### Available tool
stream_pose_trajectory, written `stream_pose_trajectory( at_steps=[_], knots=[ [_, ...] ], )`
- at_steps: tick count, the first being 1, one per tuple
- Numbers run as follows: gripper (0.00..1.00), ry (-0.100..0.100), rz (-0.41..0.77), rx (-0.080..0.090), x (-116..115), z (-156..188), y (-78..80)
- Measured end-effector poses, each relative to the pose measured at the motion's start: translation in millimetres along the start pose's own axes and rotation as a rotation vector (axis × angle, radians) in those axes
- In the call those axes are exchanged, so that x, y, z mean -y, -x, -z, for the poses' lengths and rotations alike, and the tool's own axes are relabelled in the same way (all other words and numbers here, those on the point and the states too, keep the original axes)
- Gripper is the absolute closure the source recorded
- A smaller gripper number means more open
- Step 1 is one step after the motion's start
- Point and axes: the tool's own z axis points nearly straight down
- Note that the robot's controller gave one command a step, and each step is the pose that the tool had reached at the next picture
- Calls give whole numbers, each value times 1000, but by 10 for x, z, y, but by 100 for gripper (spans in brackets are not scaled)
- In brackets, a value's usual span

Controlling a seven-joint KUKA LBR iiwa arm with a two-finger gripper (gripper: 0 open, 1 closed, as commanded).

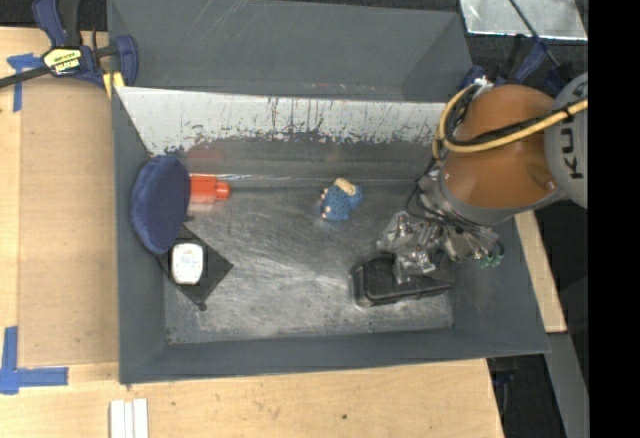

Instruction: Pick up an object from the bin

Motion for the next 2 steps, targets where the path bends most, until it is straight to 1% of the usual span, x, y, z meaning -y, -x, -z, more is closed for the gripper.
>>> stream_pose_trajectory(
  at_steps=[1, 2],
  knots=[
    [100, 0, 40, 3, -3, 2, 7],
    [100, 0, 41, 3, -5, 2, 7]
  ],
)
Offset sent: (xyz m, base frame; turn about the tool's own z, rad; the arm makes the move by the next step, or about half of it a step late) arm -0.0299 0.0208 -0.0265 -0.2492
